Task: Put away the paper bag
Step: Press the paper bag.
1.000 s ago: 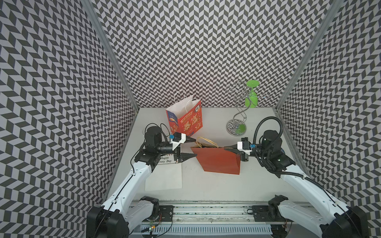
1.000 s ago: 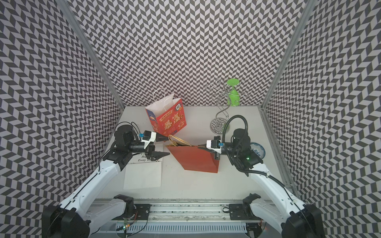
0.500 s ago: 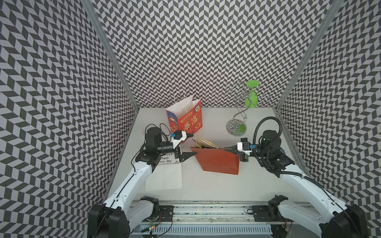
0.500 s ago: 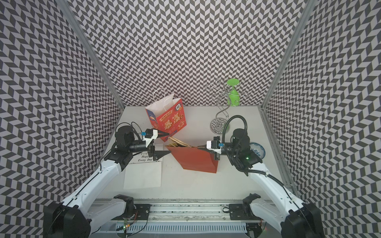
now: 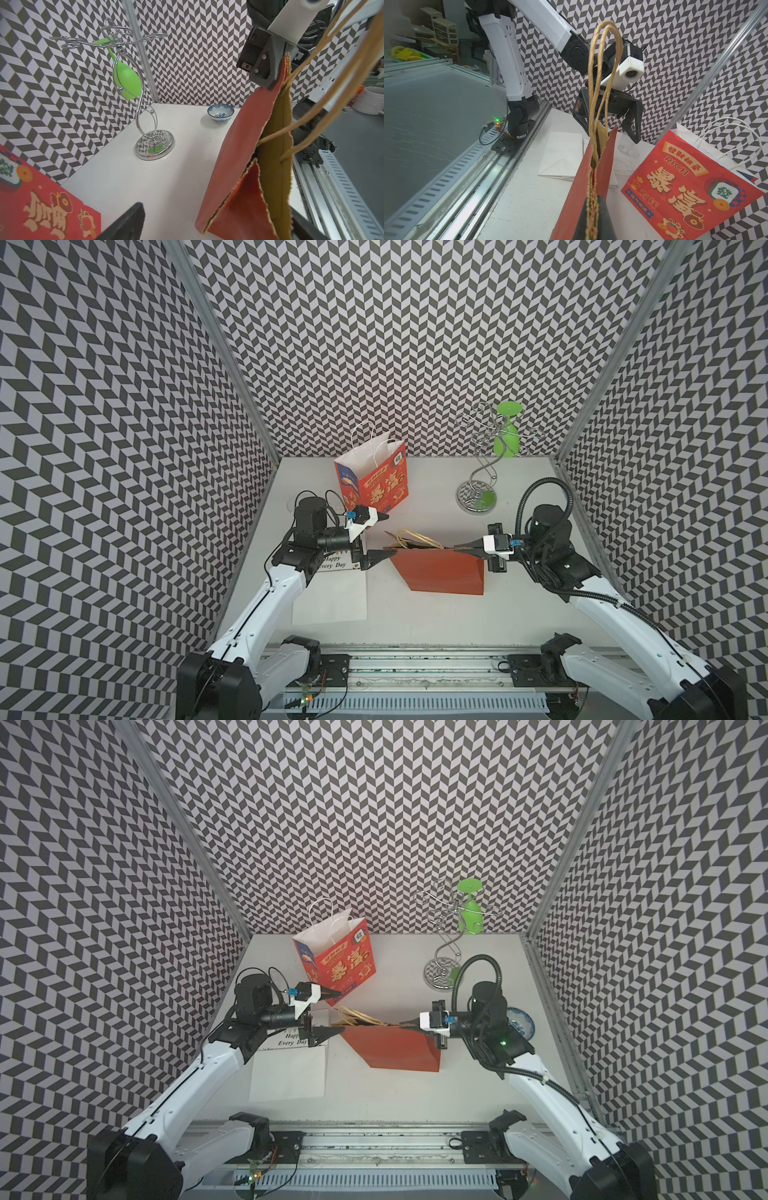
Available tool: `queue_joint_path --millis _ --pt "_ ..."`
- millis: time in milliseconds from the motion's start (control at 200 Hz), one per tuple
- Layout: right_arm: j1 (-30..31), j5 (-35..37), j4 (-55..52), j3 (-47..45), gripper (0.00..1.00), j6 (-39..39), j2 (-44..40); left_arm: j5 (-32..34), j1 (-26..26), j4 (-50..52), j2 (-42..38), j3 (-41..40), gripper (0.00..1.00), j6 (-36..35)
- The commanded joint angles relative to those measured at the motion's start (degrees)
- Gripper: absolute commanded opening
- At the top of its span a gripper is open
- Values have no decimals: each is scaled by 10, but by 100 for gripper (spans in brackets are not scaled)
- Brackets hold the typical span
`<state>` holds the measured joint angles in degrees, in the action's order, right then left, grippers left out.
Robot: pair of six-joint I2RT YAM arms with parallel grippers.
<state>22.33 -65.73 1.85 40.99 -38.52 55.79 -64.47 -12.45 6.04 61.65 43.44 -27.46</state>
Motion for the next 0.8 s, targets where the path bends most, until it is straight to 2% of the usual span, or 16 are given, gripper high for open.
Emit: queue_joint_path --millis 0,115,220,566,711,771,791 --pt "1 -32 31 16 0 3 -9 -68 1 -29 10 2 100 -6" --pt "1 -34 65 10 0 24 -5 -129 1 -6 27 10 92 -26" --pt "3 -34 88 6 0 37 -1 -154 1 -4 36 4 79 -25" --pt "3 -32 102 -10 0 41 14 -163 1 -53 41 -5 36 -4" --pt "3 -2 84 -14 0 37 14 -162 1 -56 34 -5 10 -7" --pt "3 17 75 -17 14 37 11 -157 1 -53 31 -6 0 -12" --pt "3 24 72 -19 20 38 9 -155 1 -52 29 -6 0 -15"
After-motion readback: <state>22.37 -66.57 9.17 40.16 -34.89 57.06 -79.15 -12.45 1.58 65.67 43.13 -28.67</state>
